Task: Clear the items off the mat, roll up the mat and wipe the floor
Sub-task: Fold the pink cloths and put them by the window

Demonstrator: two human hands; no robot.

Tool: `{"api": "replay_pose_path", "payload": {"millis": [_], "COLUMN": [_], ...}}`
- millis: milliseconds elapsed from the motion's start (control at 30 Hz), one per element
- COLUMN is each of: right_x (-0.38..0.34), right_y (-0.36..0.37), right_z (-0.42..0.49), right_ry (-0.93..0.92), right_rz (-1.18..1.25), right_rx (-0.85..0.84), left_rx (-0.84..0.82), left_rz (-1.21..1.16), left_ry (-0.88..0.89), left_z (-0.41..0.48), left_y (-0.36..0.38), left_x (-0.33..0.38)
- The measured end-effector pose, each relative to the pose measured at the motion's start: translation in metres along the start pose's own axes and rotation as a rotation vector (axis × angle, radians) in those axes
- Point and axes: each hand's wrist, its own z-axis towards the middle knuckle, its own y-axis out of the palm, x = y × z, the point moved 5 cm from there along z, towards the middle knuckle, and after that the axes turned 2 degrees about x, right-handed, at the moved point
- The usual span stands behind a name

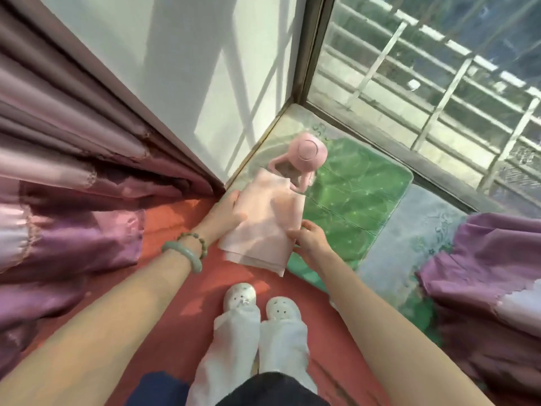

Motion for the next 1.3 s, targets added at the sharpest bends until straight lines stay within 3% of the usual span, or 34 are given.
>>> {"api": "replay_pose_path", "payload": {"millis": [333,533,667,767,933,1100,1300], "right_x": [0.081,0.102,0.099,0.076,-0.005,-0.116,-0.245], "right_y": [0.034,0.042,0.03,0.012,-0.005,-0.019,-0.063], "right_z": [0.179,0.212,0.199,0.155,0.024,-0.146,-0.35], "right_ry": [0.038,0.104,0.099,0.088,-0.027,-0.248,-0.556], "right_rz": [0.053,0.11,0.057,-0.038,0.02,-0.025,-0.136], "right_rx": [0.007,0.043,0.099,0.158,0.074,-0.071,-0.104], "left_rx": [0.039,0.0,0.063,0.056,-0.001,-0.086,-0.135], "left_rz": [0.243,0.176,0.139,0.147,0.084,-0.163,-0.327], "left_ry": [0.072,0.015,-0.036,-0.033,0.035,0.188,0.438], "left_z": [0.154,0.188,0.176,0.143,0.048,-0.079,-0.238], "left_y": [0.06,0.07,0.063,0.047,-0.001,-0.057,-0.129], "left_x": [-0.095,-0.123,-0.118,-0.103,-0.042,0.09,0.247]}}
